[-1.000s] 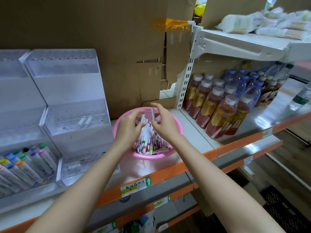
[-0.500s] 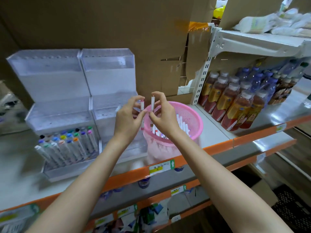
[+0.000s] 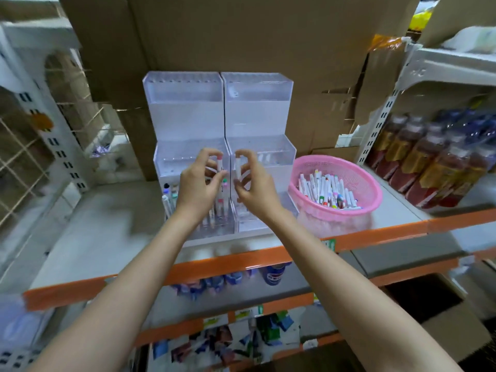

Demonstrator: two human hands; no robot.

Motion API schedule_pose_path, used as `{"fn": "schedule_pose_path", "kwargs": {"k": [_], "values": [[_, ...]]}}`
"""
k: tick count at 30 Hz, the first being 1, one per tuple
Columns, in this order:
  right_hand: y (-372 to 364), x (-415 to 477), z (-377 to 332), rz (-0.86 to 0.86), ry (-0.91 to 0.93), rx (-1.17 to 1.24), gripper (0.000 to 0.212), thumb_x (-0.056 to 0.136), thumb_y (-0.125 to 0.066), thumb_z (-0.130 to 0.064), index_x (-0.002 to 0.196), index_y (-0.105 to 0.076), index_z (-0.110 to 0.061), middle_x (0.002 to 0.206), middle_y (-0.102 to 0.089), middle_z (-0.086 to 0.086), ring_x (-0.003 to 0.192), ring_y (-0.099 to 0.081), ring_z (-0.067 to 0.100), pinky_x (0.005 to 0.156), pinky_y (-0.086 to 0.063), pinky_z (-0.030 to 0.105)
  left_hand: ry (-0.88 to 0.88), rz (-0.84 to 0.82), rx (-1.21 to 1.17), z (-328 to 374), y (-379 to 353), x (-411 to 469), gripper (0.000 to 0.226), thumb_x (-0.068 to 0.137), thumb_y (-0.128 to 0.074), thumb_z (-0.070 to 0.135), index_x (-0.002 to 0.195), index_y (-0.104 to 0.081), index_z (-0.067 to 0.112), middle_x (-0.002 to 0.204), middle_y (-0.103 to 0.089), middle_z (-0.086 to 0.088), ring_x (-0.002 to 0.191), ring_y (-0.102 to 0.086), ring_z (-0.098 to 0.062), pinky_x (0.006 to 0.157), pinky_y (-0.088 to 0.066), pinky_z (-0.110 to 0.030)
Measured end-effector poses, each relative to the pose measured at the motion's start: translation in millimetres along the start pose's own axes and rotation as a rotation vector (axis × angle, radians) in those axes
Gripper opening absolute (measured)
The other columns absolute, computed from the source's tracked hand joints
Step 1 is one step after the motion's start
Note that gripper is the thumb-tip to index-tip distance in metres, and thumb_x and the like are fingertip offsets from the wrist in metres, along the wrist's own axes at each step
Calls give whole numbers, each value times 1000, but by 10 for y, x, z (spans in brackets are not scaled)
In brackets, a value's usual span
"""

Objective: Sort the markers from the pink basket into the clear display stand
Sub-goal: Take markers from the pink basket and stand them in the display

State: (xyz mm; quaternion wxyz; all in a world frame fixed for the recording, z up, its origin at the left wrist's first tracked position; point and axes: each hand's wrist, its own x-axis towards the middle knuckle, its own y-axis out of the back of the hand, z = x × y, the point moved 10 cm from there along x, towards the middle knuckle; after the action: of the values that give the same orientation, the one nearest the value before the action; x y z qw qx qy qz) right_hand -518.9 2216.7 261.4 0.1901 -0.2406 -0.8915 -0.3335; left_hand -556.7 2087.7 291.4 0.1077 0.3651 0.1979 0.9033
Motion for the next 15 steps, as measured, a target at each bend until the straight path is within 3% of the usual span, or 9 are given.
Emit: {"fn": "schedule_pose_path", "kwargs": {"k": [3, 7, 15], "values": [[-134, 7, -94, -21, 23, -3, 53, 82, -63, -5, 120, -40, -33, 87, -59, 6, 67, -60, 21, 64, -53, 37, -2, 5, -7, -61, 73, -34, 29, 85, -68, 10, 110, -54, 13, 78, -55, 21, 72, -57, 12, 65, -45, -4], [-196, 7, -96, -15, 26, 14, 50, 81, -62, 0, 124, -44, -19, 83, -59, 5, 69, -60, 23, 62, -49, 30, 33, 4, -37, -177, 80, -81, 28, 86, -68, 9, 109, -53, 14, 81, -56, 19, 76, -60, 5, 67, -45, -4], [-179, -50, -17, 15, 35, 6, 48, 83, -66, -4, 124, -44, -17, 76, -51, -15, 66, -59, 10, 59, -40, 10, 46, -55, -14, -256, -25, -105, 29, 84, -71, 11, 106, -53, 12, 88, -62, 2, 75, -61, -8, 66, -43, -3]]}}
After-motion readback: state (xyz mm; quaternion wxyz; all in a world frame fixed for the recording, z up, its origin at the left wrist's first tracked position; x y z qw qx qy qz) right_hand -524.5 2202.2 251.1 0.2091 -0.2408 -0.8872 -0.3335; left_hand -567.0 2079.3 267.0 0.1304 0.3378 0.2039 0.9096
